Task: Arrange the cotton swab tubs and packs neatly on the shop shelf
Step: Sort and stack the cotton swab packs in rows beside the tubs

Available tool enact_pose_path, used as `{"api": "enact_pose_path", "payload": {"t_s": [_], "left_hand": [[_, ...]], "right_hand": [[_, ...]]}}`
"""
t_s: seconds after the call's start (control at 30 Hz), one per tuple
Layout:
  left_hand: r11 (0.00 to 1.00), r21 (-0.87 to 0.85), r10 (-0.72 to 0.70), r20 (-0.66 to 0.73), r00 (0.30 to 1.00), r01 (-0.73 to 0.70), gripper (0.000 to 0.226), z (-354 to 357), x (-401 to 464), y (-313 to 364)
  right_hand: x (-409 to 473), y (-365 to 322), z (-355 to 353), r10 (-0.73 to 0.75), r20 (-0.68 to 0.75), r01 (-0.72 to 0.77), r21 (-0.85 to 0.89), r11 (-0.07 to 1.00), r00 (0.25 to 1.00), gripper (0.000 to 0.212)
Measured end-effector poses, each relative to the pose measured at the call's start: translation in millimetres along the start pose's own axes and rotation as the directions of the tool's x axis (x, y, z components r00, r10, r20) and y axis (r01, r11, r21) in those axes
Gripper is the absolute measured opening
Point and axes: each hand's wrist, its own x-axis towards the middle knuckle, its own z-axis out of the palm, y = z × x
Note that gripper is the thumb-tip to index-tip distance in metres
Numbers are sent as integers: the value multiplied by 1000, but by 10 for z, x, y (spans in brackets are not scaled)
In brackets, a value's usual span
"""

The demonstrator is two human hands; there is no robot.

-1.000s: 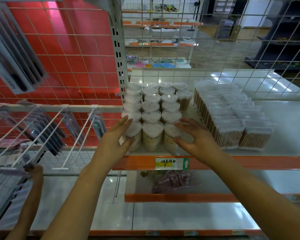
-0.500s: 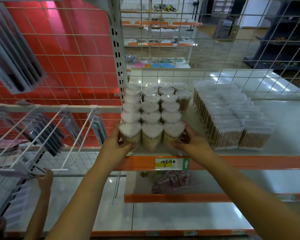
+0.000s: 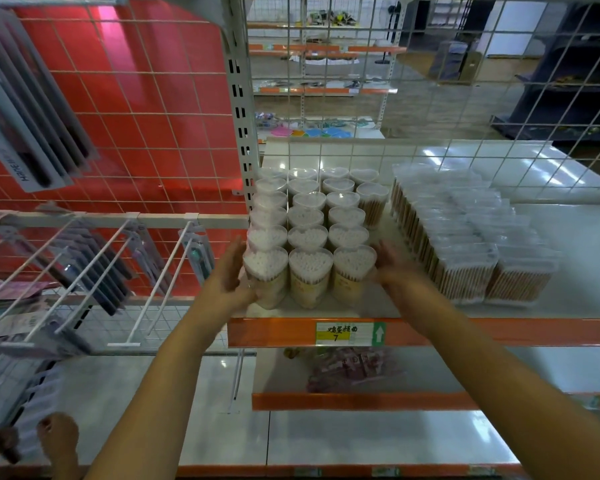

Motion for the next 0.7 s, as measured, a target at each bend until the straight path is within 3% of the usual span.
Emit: {"api": "enact_pose_path", "payload": {"t_s": [0.03,0.1,0.17,0.23,0.33,0.43,0.7], "left_hand": [[996,-84,1,-23,1000,-3,97,-50,33,29],[979,-204,-45,-160,986,12,81,-93,167,104],[976,-200,-140,-296,945,82,54,-79,384,167],[954,-272,-218,-338,916,126,50,-51,548,169],[908,-380,-269,-206,941,176,53,6,680,123],[882,-431,-244,-71,967,191,41,64,700,112],[878,-443,-218,-32,975,181,31,113,746,55]], "right_hand": [[56,-38,-2,36,-75,-27,123,992,997,38],[171,-87,-39,59,-188,-23,191,981,980,26],[290,-95,-57,53,-194,-14,197,980,980,33],[402,-68,-51,32,-142,-7,170,985,989,42],[496,-58,-16,57,-114,-34,194,981,992,51],[550,-96,70,79,-41,-66,247,967,996,48],[582,-70,110,99,43,-108,370,923,994,45]]}}
